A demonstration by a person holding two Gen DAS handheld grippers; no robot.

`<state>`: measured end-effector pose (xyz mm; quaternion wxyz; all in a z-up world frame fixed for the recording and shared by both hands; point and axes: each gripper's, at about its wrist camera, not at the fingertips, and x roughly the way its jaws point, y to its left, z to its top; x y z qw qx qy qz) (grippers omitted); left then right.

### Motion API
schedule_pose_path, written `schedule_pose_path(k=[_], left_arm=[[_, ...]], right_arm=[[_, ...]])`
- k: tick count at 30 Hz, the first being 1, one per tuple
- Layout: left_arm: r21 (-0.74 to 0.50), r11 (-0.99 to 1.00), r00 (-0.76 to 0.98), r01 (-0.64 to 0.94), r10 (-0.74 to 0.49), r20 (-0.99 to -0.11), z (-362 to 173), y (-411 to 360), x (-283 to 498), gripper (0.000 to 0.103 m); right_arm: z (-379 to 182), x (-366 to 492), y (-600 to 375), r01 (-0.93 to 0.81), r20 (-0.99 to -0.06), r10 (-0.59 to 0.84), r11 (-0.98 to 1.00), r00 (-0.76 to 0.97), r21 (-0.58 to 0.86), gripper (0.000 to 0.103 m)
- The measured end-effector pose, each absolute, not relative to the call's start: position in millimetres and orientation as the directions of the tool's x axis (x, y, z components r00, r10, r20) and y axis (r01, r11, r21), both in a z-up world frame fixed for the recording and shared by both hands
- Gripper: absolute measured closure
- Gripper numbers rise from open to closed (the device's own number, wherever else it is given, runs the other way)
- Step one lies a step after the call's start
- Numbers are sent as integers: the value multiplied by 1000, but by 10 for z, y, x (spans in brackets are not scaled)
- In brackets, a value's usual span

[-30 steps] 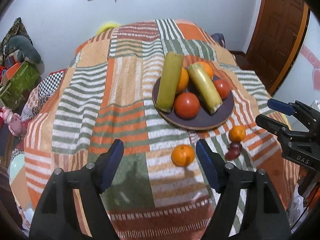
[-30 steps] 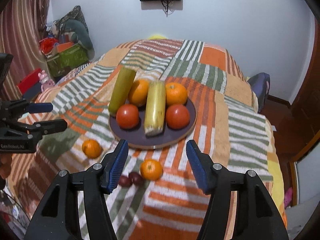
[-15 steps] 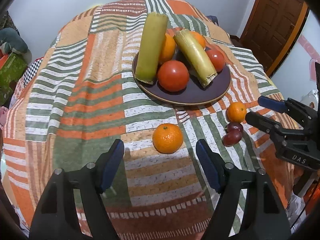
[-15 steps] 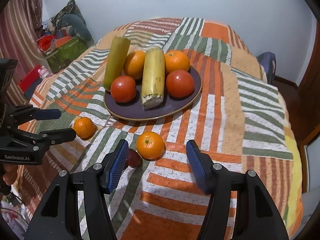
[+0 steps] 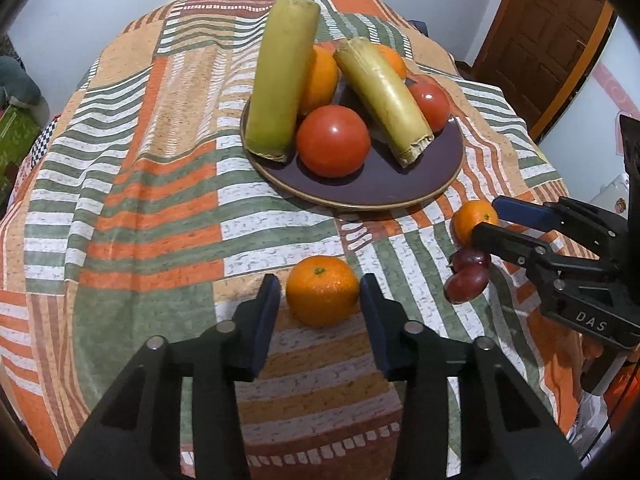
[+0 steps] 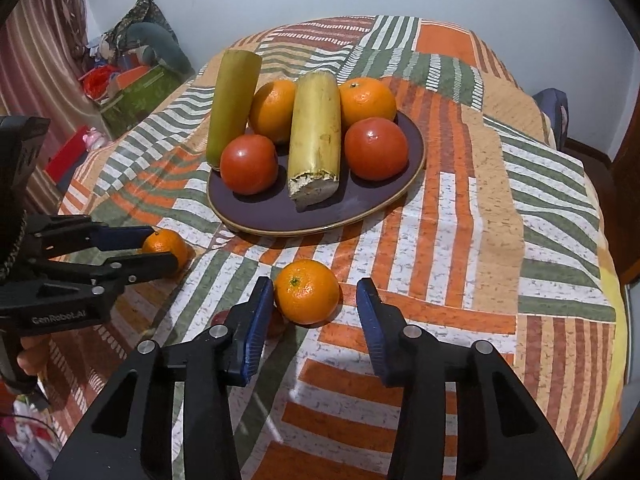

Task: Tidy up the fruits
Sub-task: 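Grasp a loose orange with the right tool while the left tool grasps another orange, then place the orange on the plate rim with the right tool while the left tool places its orange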

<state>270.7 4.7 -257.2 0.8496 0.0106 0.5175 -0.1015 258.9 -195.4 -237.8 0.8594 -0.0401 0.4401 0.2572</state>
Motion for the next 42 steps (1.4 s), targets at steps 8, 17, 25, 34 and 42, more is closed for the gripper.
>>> schedule_pose_path(k=[8, 17, 25, 34, 42], left_arm=[[-66, 980, 460, 185, -146, -876, -2531, 28, 2688, 65], [-70, 979, 495, 190, -157, -855, -2366, -3, 2731, 65], [-80, 969, 520, 232, -193, -832, -2215, -222, 2909, 65], [-85, 962, 519, 260, -213, -827, -2217, -395, 3070, 65], [-92, 959, 503, 269, -222, -835, -2320, -463, 3209, 65]], right_arm=[[-2380, 2644, -1949, -489, -777, 440, 850, 450, 198, 72], [-2210, 2610, -2012, -475, -741, 447, 858, 501, 196, 72], [-2062, 2734, -2095, -457, -712, 433, 872, 553, 175, 72], [-2028, 2878, -2070, -454, -697, 424, 877, 578, 157, 72], [-2130, 3009, -2030, -457, -711, 420, 876, 564, 155, 72]])
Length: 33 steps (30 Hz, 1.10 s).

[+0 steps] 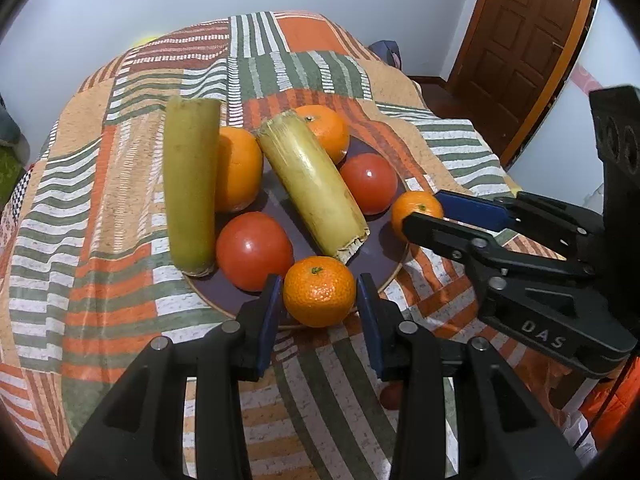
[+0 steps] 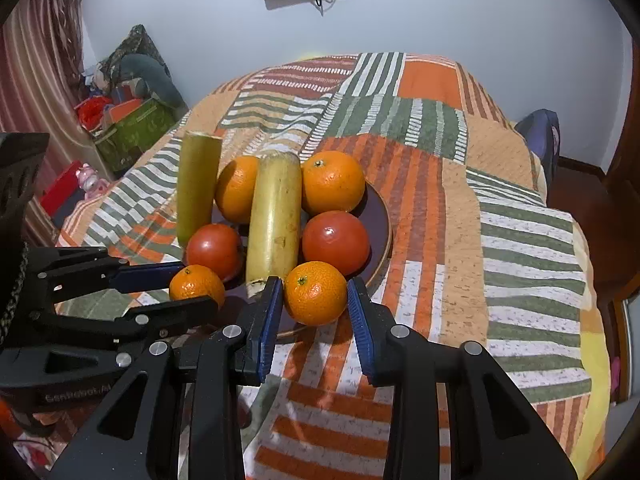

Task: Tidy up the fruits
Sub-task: 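Place the orange on the plate rim with the right tool while the left tool places its orange, then grasp a dark red plum with the right tool while the left tool grasps the other plum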

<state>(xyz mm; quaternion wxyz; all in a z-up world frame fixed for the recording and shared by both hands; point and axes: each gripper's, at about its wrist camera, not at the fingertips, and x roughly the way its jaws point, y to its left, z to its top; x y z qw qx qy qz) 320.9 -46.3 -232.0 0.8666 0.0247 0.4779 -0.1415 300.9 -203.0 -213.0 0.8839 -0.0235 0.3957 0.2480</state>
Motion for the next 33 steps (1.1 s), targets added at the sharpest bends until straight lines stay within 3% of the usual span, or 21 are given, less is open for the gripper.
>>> schedule_pose_path(k=[23, 30, 33], left_arm=[[-83, 967, 486, 240, -194, -852, -2448, -454, 3267, 64], [-82, 972, 512, 221, -188, -838, -2304, -343, 3164, 59], [-80, 973, 531, 218, -187, -826, -2210, -299, 3093, 51]], right_arm=[[-2238, 3102, -1950, -467, -743, 412, 871, 528, 151, 71], [-2112, 3012, -1966, -478, -732, 419, 866, 537, 145, 71], [-2050, 2944, -1980, -488, -727, 426, 861, 539, 143, 71]])
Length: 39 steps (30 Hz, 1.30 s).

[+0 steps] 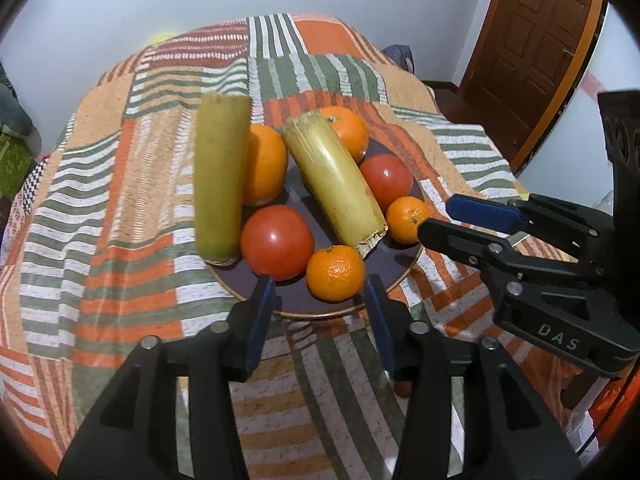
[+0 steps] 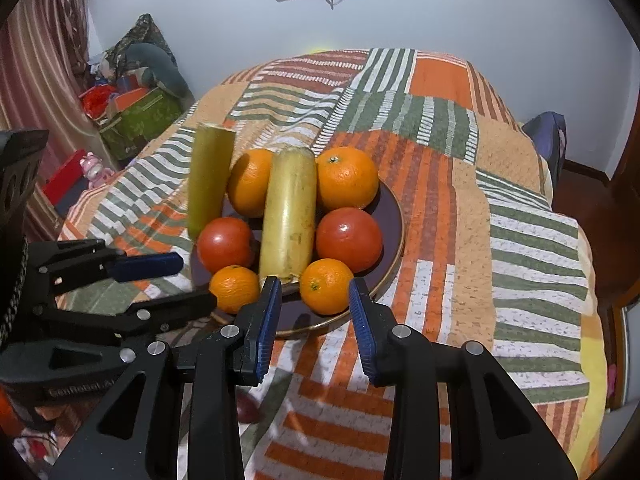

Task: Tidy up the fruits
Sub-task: 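Grasp a dark red plum with the right tool while the left tool grasps the other plum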

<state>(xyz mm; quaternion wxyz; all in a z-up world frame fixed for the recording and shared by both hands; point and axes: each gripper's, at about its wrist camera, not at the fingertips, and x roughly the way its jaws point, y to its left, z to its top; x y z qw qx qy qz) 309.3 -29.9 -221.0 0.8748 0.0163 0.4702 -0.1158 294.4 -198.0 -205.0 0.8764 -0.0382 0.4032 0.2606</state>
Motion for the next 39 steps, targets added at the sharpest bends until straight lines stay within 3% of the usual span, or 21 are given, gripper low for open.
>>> schedule_pose_path(k=[2, 9, 22, 27, 30, 39], left_arm=[[-76, 973, 545, 216, -185, -817, -2150, -269, 3029, 45], [-72, 969, 541, 235, -192, -819, -2074, -310, 2842, 38], [-86, 948, 436, 306, -220, -872, -2320, -678, 2567, 38], [-102, 942, 392, 320, -229, -891, -2442, -777, 2594, 56], [-116, 939, 359, 324, -236, -903, -2539, -788, 2625, 77], [-104, 948, 409, 302, -227, -884, -2468, -616, 2583, 78]], right_arm=[[-2023, 2885, -1980, -497, -727, 426, 857, 539, 133, 71], [-2000, 2681, -2065, -497, -737, 409, 860, 539, 114, 71], [-2013, 2375, -2298, -470, -748, 398, 873, 531, 131, 70], [-2094, 2341, -2284, -477, -760, 404, 867, 509, 142, 70], [-2129, 2334, -2278, -478, -763, 413, 864, 497, 156, 70], [-2263, 2394, -2096, -505, -779, 435, 845, 451, 179, 70]])
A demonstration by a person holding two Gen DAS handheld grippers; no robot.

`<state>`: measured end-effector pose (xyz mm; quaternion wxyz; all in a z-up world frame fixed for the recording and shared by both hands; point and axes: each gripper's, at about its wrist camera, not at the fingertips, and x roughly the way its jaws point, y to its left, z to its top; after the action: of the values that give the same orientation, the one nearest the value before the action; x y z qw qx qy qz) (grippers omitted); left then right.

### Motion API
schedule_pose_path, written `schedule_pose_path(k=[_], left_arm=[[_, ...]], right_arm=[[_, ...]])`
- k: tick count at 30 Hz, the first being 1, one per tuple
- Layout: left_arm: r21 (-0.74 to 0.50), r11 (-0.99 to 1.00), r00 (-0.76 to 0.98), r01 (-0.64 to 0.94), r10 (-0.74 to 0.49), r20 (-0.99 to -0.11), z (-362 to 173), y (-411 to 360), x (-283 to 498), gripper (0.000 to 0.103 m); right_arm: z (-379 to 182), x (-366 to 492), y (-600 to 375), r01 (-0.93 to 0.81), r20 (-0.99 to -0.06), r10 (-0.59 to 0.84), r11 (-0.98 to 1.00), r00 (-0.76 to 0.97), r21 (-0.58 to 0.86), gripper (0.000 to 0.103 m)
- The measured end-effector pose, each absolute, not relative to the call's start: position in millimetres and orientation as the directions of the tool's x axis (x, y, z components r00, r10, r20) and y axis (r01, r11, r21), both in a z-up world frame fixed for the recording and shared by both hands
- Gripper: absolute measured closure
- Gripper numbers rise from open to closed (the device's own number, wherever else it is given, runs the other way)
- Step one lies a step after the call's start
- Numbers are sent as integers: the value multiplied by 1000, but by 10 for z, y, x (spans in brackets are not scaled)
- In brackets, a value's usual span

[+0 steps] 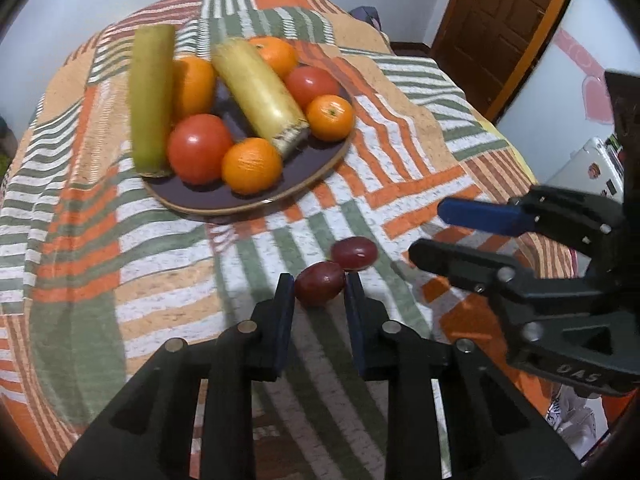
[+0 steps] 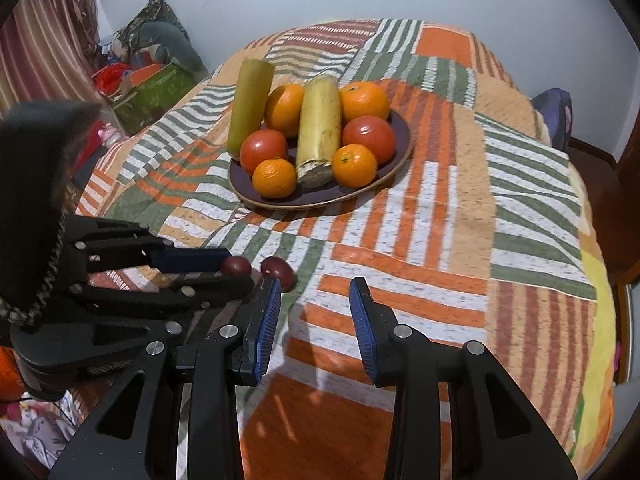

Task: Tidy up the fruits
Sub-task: 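Grasp a dark red plum with the right tool while the left tool grasps the other plum, then lower the plum onto the plate with the right tool while the left tool drops its plum there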

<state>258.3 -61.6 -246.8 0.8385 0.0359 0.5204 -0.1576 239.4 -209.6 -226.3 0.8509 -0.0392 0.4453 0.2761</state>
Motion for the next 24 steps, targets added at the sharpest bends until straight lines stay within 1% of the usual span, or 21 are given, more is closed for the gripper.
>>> schedule_pose_path(k=[8, 11, 17, 24], left_arm=[[-101, 966, 445, 237, -201, -873, -2383, -280, 2597, 78], [-101, 968, 448, 229, -197, -872, -2376, -222, 2596, 78], [-106, 969, 459, 223, -200, -866, -2359, -204, 2632, 78], [-101, 973, 493, 205, -192, -849, -2260, -144, 2714, 78]], right_arm=[[-2453, 2469, -1842, -531, -799, 449, 824, 400, 197, 70], [-2468, 2472, -1795, -542, -796, 448, 820, 407, 184, 83], [-2414, 2456, -1789, -552, -790, 448, 816, 418, 170, 83], [-2280, 2530, -1833, -532, -762, 452, 830, 464, 168, 83]])
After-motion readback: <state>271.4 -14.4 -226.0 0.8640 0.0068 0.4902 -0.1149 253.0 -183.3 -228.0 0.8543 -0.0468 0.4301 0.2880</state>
